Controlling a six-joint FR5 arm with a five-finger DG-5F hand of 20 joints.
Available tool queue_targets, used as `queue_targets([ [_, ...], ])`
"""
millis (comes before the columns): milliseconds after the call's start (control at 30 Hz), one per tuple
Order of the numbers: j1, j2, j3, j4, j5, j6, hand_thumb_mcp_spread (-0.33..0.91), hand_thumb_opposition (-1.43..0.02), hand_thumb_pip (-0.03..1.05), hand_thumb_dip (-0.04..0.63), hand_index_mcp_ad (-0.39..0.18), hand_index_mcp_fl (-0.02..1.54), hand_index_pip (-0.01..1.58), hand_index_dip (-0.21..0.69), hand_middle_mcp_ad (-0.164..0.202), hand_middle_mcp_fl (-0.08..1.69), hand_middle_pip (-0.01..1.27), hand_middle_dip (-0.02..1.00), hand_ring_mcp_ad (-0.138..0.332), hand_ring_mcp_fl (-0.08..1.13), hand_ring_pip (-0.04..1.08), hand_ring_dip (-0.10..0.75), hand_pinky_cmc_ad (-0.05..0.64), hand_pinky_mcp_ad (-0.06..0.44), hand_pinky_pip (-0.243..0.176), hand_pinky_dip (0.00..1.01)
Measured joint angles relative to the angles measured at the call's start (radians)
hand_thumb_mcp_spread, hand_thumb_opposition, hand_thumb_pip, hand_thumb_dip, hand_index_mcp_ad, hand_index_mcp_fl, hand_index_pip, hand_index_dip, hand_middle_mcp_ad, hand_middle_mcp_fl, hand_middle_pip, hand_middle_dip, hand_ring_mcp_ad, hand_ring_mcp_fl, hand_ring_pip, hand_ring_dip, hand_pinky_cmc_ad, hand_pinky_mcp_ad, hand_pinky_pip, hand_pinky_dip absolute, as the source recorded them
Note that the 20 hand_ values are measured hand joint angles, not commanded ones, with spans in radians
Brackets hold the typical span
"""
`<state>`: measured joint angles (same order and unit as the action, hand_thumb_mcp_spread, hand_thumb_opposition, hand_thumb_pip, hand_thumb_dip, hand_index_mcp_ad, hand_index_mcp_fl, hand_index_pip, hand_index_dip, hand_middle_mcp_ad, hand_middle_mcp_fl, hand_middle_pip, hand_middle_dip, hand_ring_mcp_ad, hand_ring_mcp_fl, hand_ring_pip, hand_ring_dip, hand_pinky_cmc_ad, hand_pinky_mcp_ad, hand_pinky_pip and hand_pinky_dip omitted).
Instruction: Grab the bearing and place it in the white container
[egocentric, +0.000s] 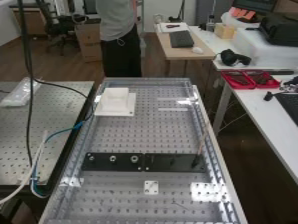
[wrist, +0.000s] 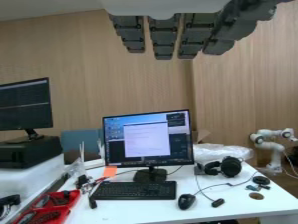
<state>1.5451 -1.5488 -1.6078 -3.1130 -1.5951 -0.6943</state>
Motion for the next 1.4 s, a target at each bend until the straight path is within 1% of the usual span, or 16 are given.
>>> queue_targets([
  [33,0.000,0.000,0.000,0.000,0.000,0.000,-0.01,-0.01,0.00,0.012,0.007,0.00,0.00,0.019,0.080,0.01,0.02,0.04,0.065,0.01,0.01,0.012,0.066,0.054,-0.010,0.02],
  [133,0.001,0.002,-0.002,0.000,0.003,0.000,0.00,-0.01,0.02,0.009,0.023,0.00,0.00,0.016,0.065,0.01,0.02,0.04,0.065,0.01,0.01,0.014,0.049,0.037,-0.012,0.02],
  [167,0.002,0.003,-0.003,0.000,0.005,-0.001,0.02,-0.06,0.07,0.005,0.023,0.00,0.00,0.016,0.065,0.00,0.02,0.04,0.065,0.00,0.01,0.014,0.049,0.042,-0.010,0.02],
  [200,0.002,0.003,-0.004,0.000,0.006,0.000,0.06,-0.13,0.18,0.017,0.023,0.00,0.00,0.016,0.063,0.01,0.04,0.04,0.068,0.00,0.01,0.012,0.045,0.052,-0.010,0.03],
  [233,0.002,0.004,-0.004,0.000,0.006,0.001,0.13,-0.24,0.27,0.019,0.023,0.01,0.01,0.023,0.063,0.01,0.05,0.04,0.068,0.00,0.02,0.014,0.063,0.070,-0.010,0.06],
  [300,0.002,0.004,-0.006,0.000,0.008,0.003,0.16,-0.37,0.28,0.023,0.023,0.01,0.01,0.031,0.066,0.01,0.07,0.04,0.079,0.00,0.03,0.014,0.126,0.113,-0.038,0.11],
  [367,0.003,0.004,-0.006,0.000,0.010,0.005,0.19,-0.49,0.28,0.016,0.023,0.01,0.02,0.051,0.063,0.01,0.09,0.05,0.091,0.00,0.04,0.016,0.197,0.183,-0.056,0.15],
  [433,0.003,0.004,-0.007,0.000,0.011,0.006,0.19,-0.56,0.31,0.017,0.019,0.00,0.02,0.061,0.063,0.00,0.09,0.05,0.126,0.00,0.05,0.021,0.264,0.227,-0.061,0.18],
  [467,0.003,0.004,-0.008,0.001,0.012,0.007,0.19,-0.57,0.31,0.017,0.019,0.00,0.02,0.063,0.066,0.01,0.11,0.06,0.133,0.01,0.04,0.024,0.283,0.234,-0.058,0.20],
  [600,0.003,0.002,-0.014,0.004,0.016,0.013,0.19,-0.62,0.32,0.017,0.019,0.00,0.04,0.079,0.068,0.01,0.12,0.07,0.152,0.00,0.07,0.037,0.351,0.281,-0.087,0.23],
  [667,0.002,0.001,-0.020,0.008,0.018,0.020,0.18,-0.63,0.32,0.019,0.019,0.00,0.04,0.079,0.070,0.01,0.12,0.08,0.171,0.00,0.07,0.038,0.367,0.279,-0.091,0.23],
  [800,0.002,0.000,-0.048,0.028,0.027,0.029,0.18,-0.65,0.32,0.017,0.019,0.00,0.05,0.075,0.075,0.01,0.12,0.08,0.173,0.00,0.07,0.038,0.380,0.297,-0.087,0.24],
  [833,0.002,0.001,-0.053,0.031,0.029,0.029,0.18,-0.65,0.33,0.014,0.019,0.00,0.05,0.079,0.075,0.01,0.12,0.08,0.173,0.00,0.07,0.038,0.400,0.297,-0.101,0.24],
  [1033,0.007,0.001,-0.128,0.081,0.065,0.032,0.20,-0.68,0.36,0.017,0.019,0.00,0.05,0.079,0.075,0.01,0.12,0.08,0.176,0.00,0.07,0.038,0.394,0.297,-0.106,0.25],
  [1100,0.008,0.001,-0.159,0.103,0.079,0.041,0.20,-0.68,0.37,0.014,0.019,0.00,0.05,0.079,0.075,0.01,0.12,0.08,0.180,0.00,0.07,0.038,0.412,0.291,-0.106,0.25],
  [1400,0.011,-0.010,-0.277,0.186,0.141,0.086,0.20,-0.70,0.40,0.016,0.019,0.00,0.05,0.079,0.087,0.00,0.13,0.09,0.187,0.00,0.08,0.038,0.414,0.298,-0.108,0.25],
])
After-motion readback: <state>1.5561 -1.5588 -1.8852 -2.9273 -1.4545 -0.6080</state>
